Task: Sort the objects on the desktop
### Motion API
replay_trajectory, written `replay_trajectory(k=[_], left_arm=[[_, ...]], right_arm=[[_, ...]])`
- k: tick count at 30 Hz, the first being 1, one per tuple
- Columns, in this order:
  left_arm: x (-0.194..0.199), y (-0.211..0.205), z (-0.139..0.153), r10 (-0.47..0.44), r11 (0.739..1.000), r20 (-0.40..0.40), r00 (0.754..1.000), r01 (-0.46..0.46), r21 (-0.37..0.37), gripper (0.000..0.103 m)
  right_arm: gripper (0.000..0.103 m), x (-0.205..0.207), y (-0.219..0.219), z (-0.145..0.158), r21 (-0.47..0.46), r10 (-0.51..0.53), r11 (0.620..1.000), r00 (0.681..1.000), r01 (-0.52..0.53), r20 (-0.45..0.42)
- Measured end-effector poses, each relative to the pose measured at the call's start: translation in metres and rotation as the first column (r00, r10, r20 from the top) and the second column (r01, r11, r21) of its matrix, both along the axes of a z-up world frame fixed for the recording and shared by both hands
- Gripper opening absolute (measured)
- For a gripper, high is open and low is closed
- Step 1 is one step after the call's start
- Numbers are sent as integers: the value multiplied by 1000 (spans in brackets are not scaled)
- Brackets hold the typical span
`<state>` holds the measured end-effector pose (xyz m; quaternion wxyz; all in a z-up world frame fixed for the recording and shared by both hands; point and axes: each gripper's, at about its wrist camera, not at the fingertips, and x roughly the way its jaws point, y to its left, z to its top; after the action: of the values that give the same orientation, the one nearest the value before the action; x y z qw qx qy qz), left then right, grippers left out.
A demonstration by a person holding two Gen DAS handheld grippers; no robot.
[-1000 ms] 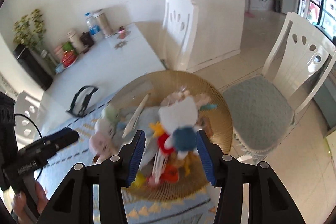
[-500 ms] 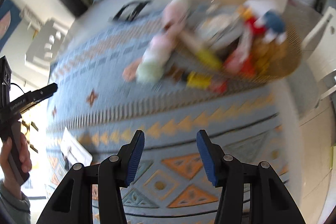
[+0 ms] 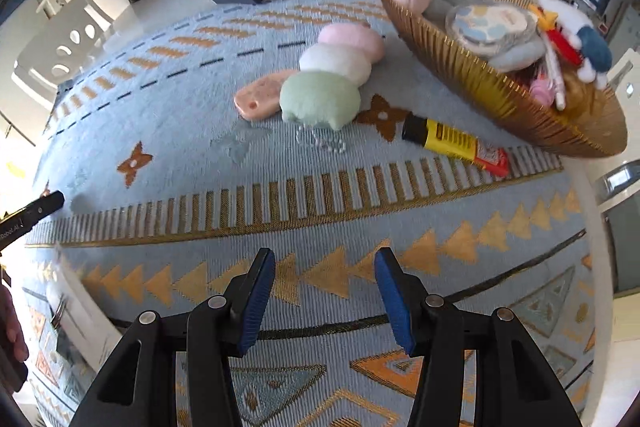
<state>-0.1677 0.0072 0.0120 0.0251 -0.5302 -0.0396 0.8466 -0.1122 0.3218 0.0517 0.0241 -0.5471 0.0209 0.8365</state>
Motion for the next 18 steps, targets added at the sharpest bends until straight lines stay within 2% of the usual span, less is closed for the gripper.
replay_trajectory(k=[2,5,7,9,11,12,13,14,15,18], left_arm=[[0,2,-2,-22,1000,-2,1000,22,7,66],[3,7,-2,-39,999,-16,999,39,-14,71],[4,10,-3,-54,998,-23,998,53,-23,78],[5,15,-5,-72,996,-30,997,71,-49,81],[7,21,-7,-97,991,-38,995,93,-92,84],[8,21,-8,-94,992,-45,995,89,-90,88],[9,20,-8,-90,993,-52,995,86,-75,100],[8,20,-11,-97,994,-41,994,94,-62,103],[9,23,-12,-105,991,-53,993,100,-91,103],[11,23,-12,-76,994,-80,994,69,-88,103]], right_arm=[[51,2,-2,0,16,-1,1000,1000,1,1],[56,4,-3,-1,31,-9,999,1000,9,0],[59,2,3,-2,8,-29,1000,1000,29,7],[63,3,4,-2,-23,-32,999,999,32,4],[72,3,-2,-3,1,1,1000,1000,-1,6],[75,3,-6,-4,21,12,1000,1000,-12,-3],[83,5,-6,-5,37,-3,999,1000,3,-12],[97,5,-2,-8,38,-31,999,999,32,-10],[103,6,5,-12,10,-59,998,998,59,3],[103,13,7,-12,25,-48,998,997,49,-61]])
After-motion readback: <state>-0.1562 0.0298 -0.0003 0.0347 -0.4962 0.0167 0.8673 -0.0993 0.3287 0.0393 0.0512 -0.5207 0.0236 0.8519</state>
